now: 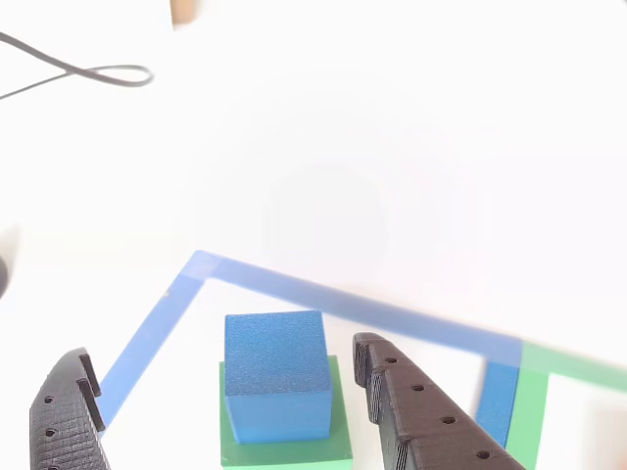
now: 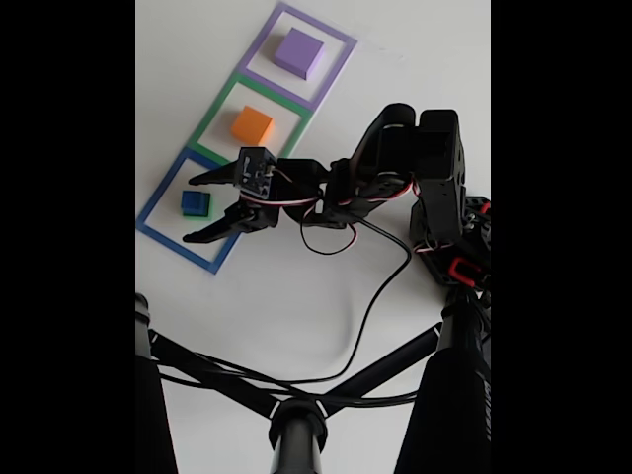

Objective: Tower of hanoi

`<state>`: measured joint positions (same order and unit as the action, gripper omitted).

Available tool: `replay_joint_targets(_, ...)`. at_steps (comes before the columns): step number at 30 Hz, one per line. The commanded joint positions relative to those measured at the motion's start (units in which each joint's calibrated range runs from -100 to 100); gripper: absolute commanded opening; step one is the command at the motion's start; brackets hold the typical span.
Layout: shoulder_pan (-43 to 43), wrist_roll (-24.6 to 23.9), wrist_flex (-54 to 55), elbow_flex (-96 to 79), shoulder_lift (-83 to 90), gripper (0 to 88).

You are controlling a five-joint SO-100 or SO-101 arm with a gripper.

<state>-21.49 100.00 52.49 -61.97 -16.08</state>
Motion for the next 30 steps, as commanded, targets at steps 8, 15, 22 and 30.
replay_joint_targets(8,-0.9,0.0,2.6,3.0,-1.5,29.6)
replay_joint_targets(15,-0.6,0.0,2.6,2.8,-1.6,23.1)
replay_joint_targets(22,-0.6,0.0,2.5,3.0,-2.0,18.0)
replay_joint_targets(30,-0.8,0.0,2.5,3.1,-2.0,11.0)
